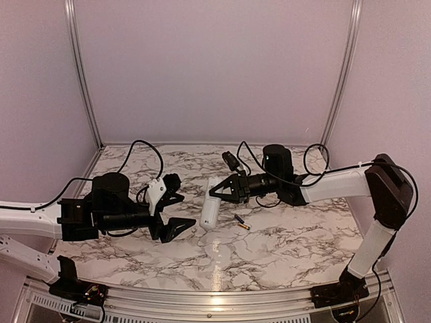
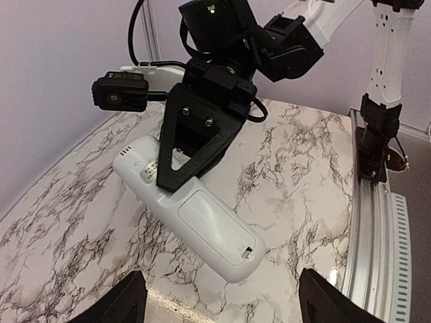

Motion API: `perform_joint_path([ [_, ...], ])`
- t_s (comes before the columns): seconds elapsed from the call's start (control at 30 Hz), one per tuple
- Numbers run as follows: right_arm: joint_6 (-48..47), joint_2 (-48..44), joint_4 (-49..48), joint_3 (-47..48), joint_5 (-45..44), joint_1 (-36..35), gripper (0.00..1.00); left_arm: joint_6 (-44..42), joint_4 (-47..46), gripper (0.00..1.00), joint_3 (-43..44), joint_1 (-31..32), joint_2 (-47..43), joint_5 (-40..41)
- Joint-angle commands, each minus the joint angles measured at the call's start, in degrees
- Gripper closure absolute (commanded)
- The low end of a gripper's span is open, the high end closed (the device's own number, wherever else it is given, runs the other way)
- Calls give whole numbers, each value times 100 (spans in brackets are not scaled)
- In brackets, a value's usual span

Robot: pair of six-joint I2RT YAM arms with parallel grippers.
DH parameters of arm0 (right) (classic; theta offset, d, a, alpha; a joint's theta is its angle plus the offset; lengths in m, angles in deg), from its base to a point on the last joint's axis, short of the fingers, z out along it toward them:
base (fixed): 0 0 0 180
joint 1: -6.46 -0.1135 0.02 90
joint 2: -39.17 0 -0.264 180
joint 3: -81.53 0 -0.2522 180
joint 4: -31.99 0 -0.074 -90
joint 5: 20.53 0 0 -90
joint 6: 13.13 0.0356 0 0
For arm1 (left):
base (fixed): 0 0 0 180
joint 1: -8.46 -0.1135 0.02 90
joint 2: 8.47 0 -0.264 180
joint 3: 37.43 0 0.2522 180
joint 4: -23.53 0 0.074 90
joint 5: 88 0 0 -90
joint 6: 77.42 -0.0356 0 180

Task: Load the batteries into the remote control
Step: Remove the battery cover from the remote control.

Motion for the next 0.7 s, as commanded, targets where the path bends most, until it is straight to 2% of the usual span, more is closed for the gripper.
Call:
perform_joint_path([
  [0.0,44,170,194,-23,140,-70,100,-1062,883,21,419,376,337,572],
  [0.2,5,299,214,-49,220,-176,100,-1568,1079,27,487,570,501,618],
  [0.43,47,418,140,-33,224,-345,100,-1980,1314,41,769,779,959,848],
  [0.67,61,425,143,-12,178,-432,100,-2201,1424,48,924,872,1265,773],
])
